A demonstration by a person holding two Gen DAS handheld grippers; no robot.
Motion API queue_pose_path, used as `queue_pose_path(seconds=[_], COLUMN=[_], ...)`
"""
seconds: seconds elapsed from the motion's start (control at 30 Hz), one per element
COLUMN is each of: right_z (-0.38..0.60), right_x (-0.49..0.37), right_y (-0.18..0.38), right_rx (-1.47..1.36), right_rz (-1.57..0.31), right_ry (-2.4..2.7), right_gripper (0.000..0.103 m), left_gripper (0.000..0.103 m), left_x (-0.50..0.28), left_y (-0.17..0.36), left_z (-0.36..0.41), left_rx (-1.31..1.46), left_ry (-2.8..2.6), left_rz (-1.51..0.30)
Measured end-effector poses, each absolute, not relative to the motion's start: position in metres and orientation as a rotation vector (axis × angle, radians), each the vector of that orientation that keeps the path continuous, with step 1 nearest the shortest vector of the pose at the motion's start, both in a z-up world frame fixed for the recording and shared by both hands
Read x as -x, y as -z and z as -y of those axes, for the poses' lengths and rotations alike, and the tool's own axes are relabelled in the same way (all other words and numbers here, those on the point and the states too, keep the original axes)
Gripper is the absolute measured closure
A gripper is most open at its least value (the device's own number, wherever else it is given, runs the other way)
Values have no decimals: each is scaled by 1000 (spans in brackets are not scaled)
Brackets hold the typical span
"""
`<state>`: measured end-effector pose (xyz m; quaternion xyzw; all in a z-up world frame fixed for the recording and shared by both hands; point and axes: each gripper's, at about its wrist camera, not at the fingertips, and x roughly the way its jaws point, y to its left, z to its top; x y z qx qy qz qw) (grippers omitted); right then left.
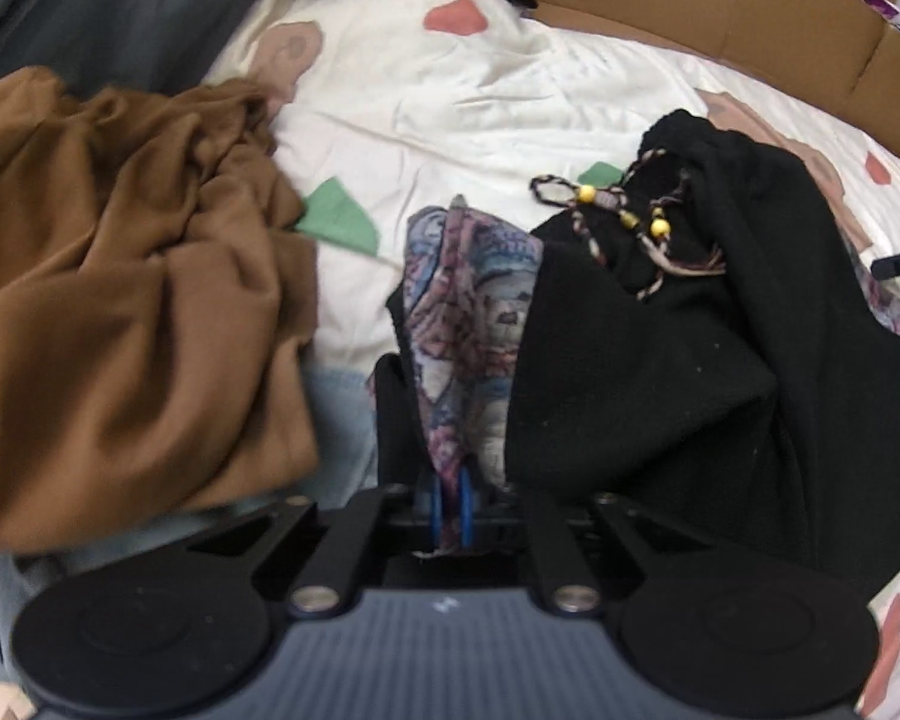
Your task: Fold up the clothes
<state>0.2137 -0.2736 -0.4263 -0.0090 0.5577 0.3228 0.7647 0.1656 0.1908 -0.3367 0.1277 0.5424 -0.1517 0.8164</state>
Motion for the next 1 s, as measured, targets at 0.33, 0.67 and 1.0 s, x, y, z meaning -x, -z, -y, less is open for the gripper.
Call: queue_pose_path(seconds=[0.33, 0.67, 1.0], right_z=[245, 239, 279], right_x=[-221, -203, -202], right_y=[439, 436, 405], right_rx=[74, 120, 93], right_rz=[-1209, -1232, -1198], right_ry=[-742, -799, -706], right_gripper=[56, 102, 102], left_gripper=[97, 97, 98], left_x=[-146, -132, -133], left_y=[346, 360, 350], left_z=[-210, -220, -218], left_rx=[-271, -298, -255], left_ry=[268, 211, 236], left_rz=[-1226, -1270, -1245])
